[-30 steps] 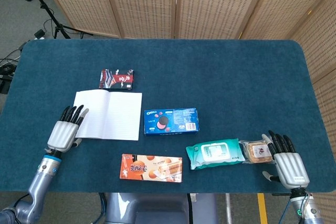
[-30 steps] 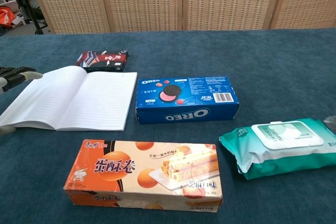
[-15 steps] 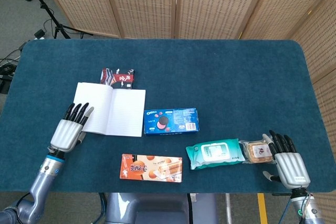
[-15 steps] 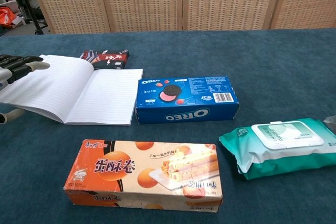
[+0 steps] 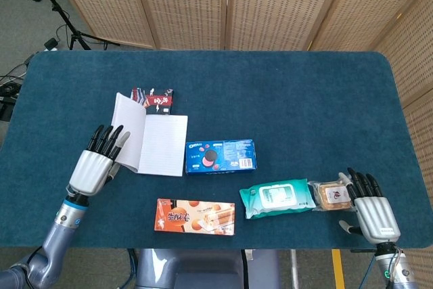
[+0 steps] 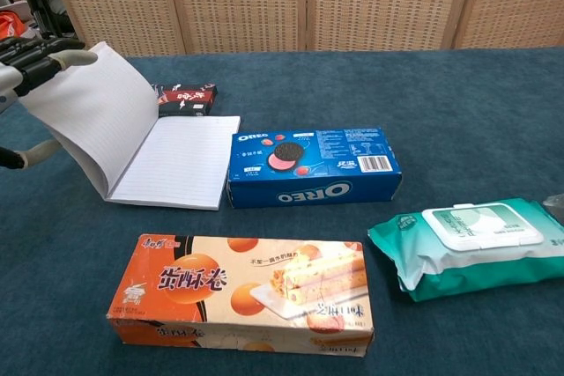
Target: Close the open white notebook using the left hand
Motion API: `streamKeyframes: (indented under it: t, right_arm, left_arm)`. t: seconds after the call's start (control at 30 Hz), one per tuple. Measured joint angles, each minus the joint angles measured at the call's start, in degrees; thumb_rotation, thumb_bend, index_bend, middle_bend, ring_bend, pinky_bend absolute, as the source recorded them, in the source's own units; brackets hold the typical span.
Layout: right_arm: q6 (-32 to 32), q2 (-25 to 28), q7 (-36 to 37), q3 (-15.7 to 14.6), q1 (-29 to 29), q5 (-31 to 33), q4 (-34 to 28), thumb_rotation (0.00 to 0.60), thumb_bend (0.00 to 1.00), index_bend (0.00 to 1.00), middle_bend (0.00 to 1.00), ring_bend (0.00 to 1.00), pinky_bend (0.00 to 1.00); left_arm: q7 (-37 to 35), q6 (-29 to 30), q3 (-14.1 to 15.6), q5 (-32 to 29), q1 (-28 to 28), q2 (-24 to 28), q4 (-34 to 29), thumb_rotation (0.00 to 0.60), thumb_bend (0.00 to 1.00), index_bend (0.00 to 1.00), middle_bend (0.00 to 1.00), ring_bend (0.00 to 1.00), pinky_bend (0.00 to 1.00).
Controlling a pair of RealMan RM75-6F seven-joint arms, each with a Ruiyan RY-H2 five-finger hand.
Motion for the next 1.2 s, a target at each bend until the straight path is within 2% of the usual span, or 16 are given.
streamKeyframes:
  t: [0.27,0.47,0.7,0.93,1.0,1.13,1.2]
  right_arm:
    - [0.0,0.1,0.2,0.1,0.0,0.1,0.1,0.600,0.05,0.00,0.00,0.00,0.00]
    - [0.1,0.3,0.7,0.1,-0.1,0.1,0.0,0.600,0.05,0.00,0.00,0.00,0.00]
    - [0.0,0.4,0.8,0.2,0.0,0.3,0.0,0.600,0.05,0.00,0.00,0.00,0.00]
    - [-0.1,0.3,0.4,0.2,0.0,0.4,0.0,0.600,0.05,0.00,0.00,0.00,0.00]
    - [-0.2,0.2,0.2,0.3,0.1,0.5,0.0,0.600,0.05,0.00,0.00,0.00,0.00]
    - [-0.1,0.0,0.0,0.4,0.1,0.7,0.2,0.600,0.05,0.00,0.00,0.00,0.00]
    - [-0.1,-0.1,-0.1,0.4,0.0,0.8,0.2,0.600,0.05,0.00,0.00,0.00,0.00]
  left_arm:
    - [1.4,1.2,-2.2,1.0,-2.1,-1.6,-0.5,0.600,0.34,0.00,0.00,0.00,0.00]
    - [1.4,2.5,-2.1,2.0,-2.1,-1.2,-2.9,0.600,0.33,0.00,0.00,0.00,0.00]
    - [-0.7,4.6,0.2,2.0,0.9,1.7,-5.6,0.600,0.31,0.00,0.00,0.00,0.00]
    - [-2.2,6.0,4.9,-0.7,7.6,10.3,-12.8,0.600,0.30,0.00,0.00,0.00,0.00]
    - [-2.4,6.5,6.0,-1.9,9.8,12.7,-14.7,0.600,0.27,0.00,0.00,0.00,0.00]
    - [-3.6,8.3,7.9,-3.5,13.6,16.0,-16.3,0.600,0.08,0.00,0.00,0.00,0.00]
    - [-3.9,8.3,8.2,-3.6,14.2,16.6,-16.5,0.600,0.04,0.00,0.00,0.00,0.00]
